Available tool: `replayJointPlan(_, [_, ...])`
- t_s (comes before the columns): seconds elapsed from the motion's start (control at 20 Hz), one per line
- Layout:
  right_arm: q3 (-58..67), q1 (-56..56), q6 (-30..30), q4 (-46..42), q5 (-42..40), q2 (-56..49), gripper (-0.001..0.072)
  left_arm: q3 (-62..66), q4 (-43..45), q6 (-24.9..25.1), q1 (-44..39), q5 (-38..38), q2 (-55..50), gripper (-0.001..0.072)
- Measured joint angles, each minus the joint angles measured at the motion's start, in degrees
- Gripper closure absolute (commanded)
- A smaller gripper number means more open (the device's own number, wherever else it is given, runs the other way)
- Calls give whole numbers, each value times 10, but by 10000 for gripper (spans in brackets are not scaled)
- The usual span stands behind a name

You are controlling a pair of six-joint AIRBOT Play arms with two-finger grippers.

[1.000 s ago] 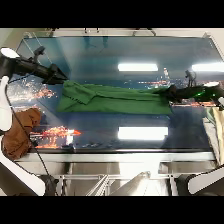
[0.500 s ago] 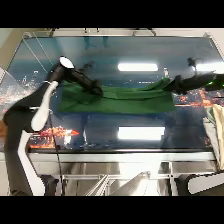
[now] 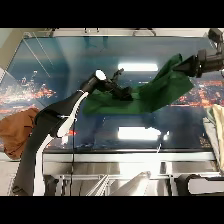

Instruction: Fold the shirts.

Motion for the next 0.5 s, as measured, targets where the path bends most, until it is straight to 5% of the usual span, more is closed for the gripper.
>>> replayJointPlan(0.25, [3,141,43,-17,-124,-12,696,-7,-128,52,58,-95,74,709])
replayJointPlan(0.5, [4,324,92,-62,-299,-97,695,-9,-165,71,213,-178,217,709])
